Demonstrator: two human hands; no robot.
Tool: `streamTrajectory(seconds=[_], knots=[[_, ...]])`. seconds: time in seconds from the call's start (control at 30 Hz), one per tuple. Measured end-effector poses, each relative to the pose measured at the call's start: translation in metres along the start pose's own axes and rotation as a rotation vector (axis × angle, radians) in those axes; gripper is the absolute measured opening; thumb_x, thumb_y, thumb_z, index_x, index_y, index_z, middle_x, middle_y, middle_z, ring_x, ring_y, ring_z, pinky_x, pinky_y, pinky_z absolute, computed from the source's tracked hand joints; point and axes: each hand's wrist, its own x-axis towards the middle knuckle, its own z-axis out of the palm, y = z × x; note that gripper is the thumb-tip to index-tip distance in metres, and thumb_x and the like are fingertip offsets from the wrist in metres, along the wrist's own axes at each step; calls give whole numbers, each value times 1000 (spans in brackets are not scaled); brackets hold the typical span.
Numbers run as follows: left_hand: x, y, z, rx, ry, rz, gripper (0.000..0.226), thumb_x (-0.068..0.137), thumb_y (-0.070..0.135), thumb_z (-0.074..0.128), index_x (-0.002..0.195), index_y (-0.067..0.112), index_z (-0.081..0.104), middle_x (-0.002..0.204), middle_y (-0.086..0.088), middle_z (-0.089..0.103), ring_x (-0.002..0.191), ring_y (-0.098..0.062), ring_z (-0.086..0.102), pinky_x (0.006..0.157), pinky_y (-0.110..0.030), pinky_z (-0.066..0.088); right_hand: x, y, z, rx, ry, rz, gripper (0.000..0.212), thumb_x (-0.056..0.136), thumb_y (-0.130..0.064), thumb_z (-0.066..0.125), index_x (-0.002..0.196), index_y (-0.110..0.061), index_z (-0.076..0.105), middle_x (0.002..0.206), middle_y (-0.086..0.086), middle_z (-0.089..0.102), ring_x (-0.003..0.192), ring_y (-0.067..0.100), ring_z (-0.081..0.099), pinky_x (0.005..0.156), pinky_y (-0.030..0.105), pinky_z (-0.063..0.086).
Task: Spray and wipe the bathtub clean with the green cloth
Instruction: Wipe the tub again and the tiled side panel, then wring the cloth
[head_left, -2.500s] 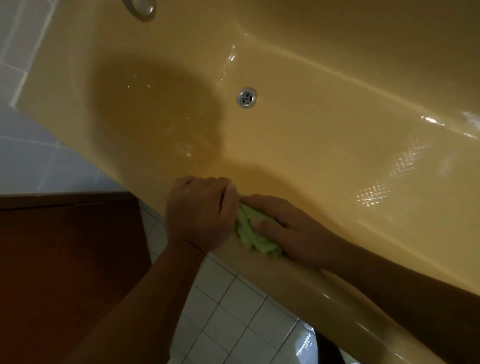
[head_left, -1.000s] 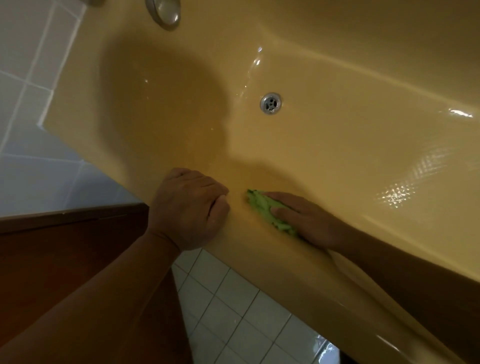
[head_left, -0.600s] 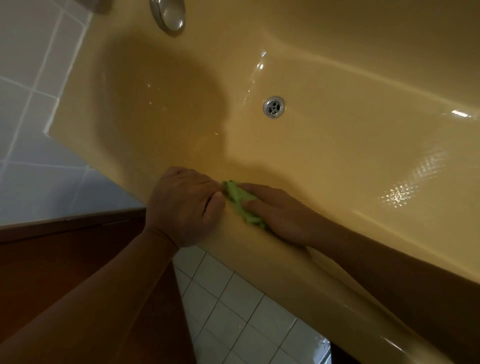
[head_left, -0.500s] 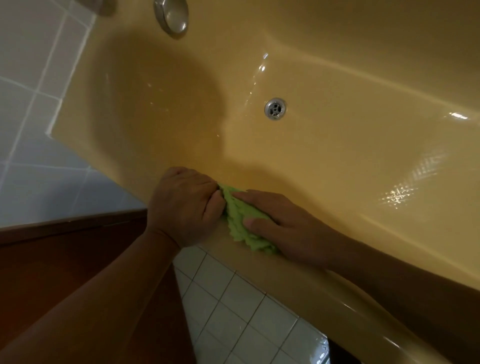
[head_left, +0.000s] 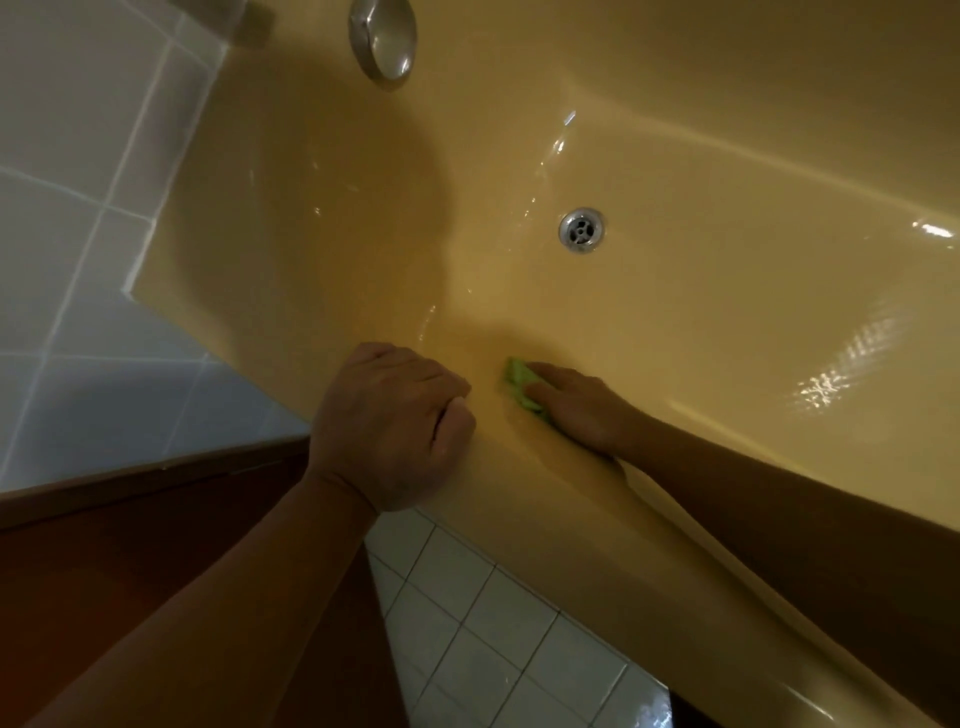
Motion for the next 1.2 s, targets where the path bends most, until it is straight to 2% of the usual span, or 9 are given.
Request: streamTrajectory(seconds=[0.13,0.23,0.3,0.43,0.53,0.77,0.87,1.1,1.2], knots=[[1,-11,-1,13,35,2,40,100,29,43,87,9,76,88,-7,75,80,-32,67,89,-42,44,-78,-54,-9,144,12,-352,48,108,-48,43,155,-40,40,149,-33,41,132,-14,38,105,4,25],[2,-18,-1,5,52,8,40,99,29,44,89,10,78,90,-5,77,82,-30,68,90,-42,44,-90,-42,-19,162,-86,-341,43,106,-52,42,148,-54,35,142,-45,34,124,-27,33,98,-5,21],[3,-22,-2,-2,65,19,38,97,28,46,91,11,80,92,-4,78,83,-28,70,91,-40,43,-67,-12,-18,136,-71,-225,43,107,-50,41,150,-50,37,150,-32,39,126,-17,38,101,0,22],[5,-28,-3,7,61,37,36,94,27,48,88,12,80,91,-2,79,82,-26,71,90,-40,45,4,46,-7,-44,8,156,66,102,-69,30,159,-36,34,165,5,37,147,30,38,121,39,28],[5,-34,-4,4,64,39,36,94,27,48,88,11,80,92,-2,79,83,-27,71,91,-40,45,17,21,0,-26,21,194,76,95,-76,25,160,-38,31,164,8,37,145,39,39,120,48,31],[6,-49,-6,18,117,19,36,101,26,46,93,8,76,93,-5,76,84,-30,66,94,-45,44,-66,-76,-8,188,-22,-364,44,109,-34,48,153,-39,43,138,-43,40,121,-29,37,97,-5,23],[7,-56,-6,41,108,11,37,100,28,46,97,10,79,98,-3,77,89,-27,67,101,-45,40,-41,-57,-10,169,-83,-288,46,109,-40,43,155,-39,40,148,-32,42,131,-17,39,106,4,24],[10,-71,-10,80,62,17,36,95,28,48,97,11,80,95,-3,77,94,-27,67,109,-45,35,65,17,6,-104,31,242,65,107,-61,25,162,-28,30,165,10,35,148,34,36,120,44,25],[11,-79,-13,86,68,32,33,95,26,50,98,12,80,95,-2,76,97,-27,66,113,-44,33,56,-33,9,7,8,129,65,102,-67,28,160,-37,31,164,6,38,146,34,39,119,44,30]])
